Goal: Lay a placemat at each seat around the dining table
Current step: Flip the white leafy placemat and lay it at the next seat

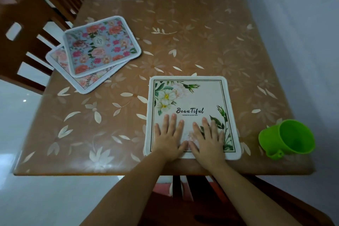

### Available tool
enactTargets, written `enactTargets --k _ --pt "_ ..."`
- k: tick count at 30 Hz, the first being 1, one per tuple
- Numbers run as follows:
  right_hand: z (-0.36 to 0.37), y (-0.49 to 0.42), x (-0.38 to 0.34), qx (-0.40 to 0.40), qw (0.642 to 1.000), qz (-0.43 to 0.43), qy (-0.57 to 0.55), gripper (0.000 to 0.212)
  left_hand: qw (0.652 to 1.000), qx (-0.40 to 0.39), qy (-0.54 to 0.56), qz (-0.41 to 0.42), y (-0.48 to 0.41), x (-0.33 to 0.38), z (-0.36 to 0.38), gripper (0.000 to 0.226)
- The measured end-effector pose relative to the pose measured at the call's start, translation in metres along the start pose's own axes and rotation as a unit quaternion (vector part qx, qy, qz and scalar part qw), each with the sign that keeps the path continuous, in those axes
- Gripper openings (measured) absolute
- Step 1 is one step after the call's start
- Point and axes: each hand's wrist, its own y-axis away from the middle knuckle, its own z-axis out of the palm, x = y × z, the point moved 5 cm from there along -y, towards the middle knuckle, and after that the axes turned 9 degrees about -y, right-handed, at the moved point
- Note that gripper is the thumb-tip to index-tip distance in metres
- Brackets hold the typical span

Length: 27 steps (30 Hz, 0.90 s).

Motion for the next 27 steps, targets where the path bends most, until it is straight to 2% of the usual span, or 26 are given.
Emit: enactTargets --k 5,8,14,16,21,24,27 --pt "-0.002 -0.004 -0.025 -0.008 1.0 -0.029 -0.001 0.058 0.997 -0.053 0.043 0.045 0.002 -0.025 -0.015 0.068" --pt "-0.004 -0.012 -0.048 -0.029 0.998 -0.059 -0.022 0.055 0.996 -0.054 0.058 0.026 0.015 -0.054 -0.028 0.065" --pt "-0.021 -0.009 -0.131 -0.002 0.99 -0.135 -0.043 0.049 0.994 0.091 0.046 -0.04 0.08 -0.121 -0.055 0.051" --pt "-0.027 -0.002 -0.167 0.02 0.983 -0.174 -0.047 0.047 0.99 0.123 0.035 -0.063 0.107 -0.139 -0.061 0.051" --pt "-0.034 0.031 -0.258 0.087 0.965 -0.245 -0.046 0.041 0.971 0.187 0.092 -0.115 0.172 -0.19 -0.08 0.049" --pt "-0.028 0.051 -0.311 0.091 0.962 -0.253 -0.048 0.04 0.95 0.251 0.123 -0.142 0.214 -0.225 -0.097 0.046" --pt "-0.02 0.066 -0.362 0.1 0.96 -0.258 -0.045 0.039 0.941 0.286 0.102 -0.152 0.254 -0.259 -0.108 0.044"
